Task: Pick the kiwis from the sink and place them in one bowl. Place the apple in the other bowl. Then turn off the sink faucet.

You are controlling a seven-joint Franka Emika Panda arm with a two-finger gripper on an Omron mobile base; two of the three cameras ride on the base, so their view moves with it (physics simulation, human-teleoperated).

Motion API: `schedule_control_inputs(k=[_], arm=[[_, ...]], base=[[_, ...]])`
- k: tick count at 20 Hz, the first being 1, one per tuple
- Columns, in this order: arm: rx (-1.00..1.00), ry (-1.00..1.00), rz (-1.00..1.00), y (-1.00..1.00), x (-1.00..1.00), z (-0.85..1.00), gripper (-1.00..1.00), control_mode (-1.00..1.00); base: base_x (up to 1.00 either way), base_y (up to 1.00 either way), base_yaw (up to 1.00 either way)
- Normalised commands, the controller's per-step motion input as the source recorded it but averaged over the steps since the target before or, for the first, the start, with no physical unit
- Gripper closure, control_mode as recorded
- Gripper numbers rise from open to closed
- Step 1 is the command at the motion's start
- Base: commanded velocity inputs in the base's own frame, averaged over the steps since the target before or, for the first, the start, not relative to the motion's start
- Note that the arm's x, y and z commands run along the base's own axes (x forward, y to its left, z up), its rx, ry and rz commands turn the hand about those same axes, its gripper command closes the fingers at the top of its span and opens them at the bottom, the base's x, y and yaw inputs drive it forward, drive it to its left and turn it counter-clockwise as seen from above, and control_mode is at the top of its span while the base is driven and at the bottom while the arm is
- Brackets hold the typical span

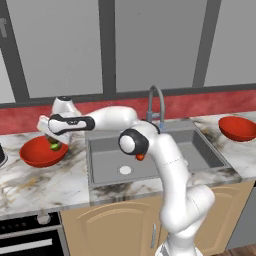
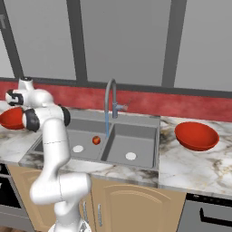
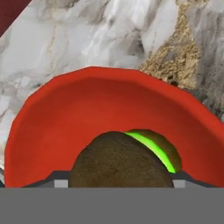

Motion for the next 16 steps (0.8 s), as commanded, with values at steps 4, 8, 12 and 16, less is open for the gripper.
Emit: schedule_control_inputs(k=[4, 8, 12, 16], arm=[[0.00, 0.03, 0.00, 0.04, 0.05, -0.14, -1.00, -1.00], [0.02, 0.00, 0.00, -0.11, -0.14, 0.00, -1.00, -1.00], [0.04, 0.00, 0.00, -0.24, -0.38, 0.00, -1.00, -1.00], [0.03, 0.00, 0.00, -0.24, -0.44, 0.00, -1.00, -1.00]], base=[[0.00, 0.00, 0.00], [0.00, 0.00, 0.00], [0.00, 0.00, 0.00], [0.00, 0.00, 0.00]])
